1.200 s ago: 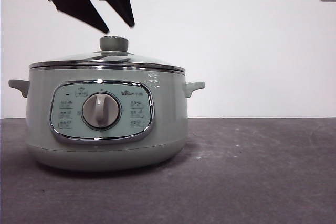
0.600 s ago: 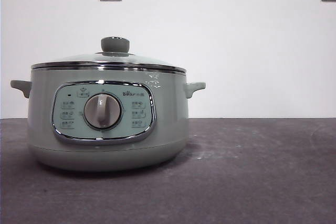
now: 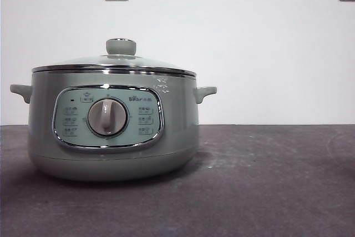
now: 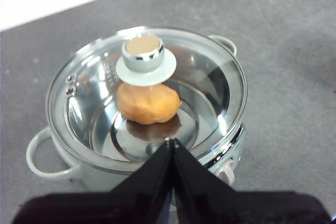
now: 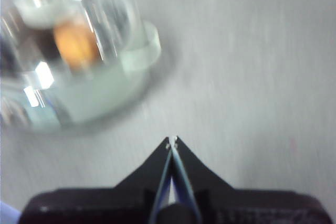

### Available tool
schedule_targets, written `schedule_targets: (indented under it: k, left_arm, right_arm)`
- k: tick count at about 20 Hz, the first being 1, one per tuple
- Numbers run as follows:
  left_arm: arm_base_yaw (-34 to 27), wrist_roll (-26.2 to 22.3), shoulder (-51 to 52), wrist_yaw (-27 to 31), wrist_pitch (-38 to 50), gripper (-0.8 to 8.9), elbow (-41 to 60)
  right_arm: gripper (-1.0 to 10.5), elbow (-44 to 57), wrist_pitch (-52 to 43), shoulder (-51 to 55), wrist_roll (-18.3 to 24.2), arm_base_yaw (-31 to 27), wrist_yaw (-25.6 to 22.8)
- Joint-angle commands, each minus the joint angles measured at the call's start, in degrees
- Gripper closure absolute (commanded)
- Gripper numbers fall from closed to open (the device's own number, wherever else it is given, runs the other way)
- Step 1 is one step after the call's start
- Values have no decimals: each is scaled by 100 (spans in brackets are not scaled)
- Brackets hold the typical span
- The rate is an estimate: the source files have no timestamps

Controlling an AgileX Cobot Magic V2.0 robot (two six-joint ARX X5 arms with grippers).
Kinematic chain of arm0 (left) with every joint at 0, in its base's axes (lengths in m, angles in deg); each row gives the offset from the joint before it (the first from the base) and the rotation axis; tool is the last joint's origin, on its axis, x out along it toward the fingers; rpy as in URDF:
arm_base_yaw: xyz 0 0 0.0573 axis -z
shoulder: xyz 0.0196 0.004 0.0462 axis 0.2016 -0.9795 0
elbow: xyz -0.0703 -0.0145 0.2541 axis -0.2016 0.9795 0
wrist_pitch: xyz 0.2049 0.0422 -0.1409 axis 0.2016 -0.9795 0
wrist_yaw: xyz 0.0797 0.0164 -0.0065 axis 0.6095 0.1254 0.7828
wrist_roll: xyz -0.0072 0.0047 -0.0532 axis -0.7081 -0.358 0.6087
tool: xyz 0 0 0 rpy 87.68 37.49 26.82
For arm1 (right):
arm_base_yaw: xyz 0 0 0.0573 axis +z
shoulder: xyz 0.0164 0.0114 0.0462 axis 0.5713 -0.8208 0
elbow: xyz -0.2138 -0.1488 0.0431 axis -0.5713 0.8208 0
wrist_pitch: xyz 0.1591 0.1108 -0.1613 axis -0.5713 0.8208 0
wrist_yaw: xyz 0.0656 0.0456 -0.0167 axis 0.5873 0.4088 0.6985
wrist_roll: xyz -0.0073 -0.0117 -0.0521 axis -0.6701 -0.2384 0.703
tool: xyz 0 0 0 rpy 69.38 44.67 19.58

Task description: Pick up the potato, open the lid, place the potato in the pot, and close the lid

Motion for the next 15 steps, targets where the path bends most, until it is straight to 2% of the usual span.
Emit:
schedule_targets:
  k: [1, 9, 10, 11, 12, 15]
  left_arm:
    - [9, 153, -20, 31, -170, 816, 9]
    - [7, 151, -94, 31, -271, 816, 9]
    - [9, 96, -94, 35, -271, 817, 9]
    - [9, -164, -92, 37, -319, 816, 9]
    - [-39, -330, 17, 37, -313, 816, 9]
    - [-542, -328, 450, -168, -35, 816, 144]
  right_arm:
    - [946, 48, 181, -11, -197, 7, -13]
    - [946, 46, 385, 11, -197, 7, -13]
    - [946, 46, 385, 11, -197, 7, -15]
    - [946, 48, 387, 11, -197, 7, -15]
    - [946, 48, 382, 11, -197, 7, -15]
    - [946, 46, 382, 11, -197, 7, -15]
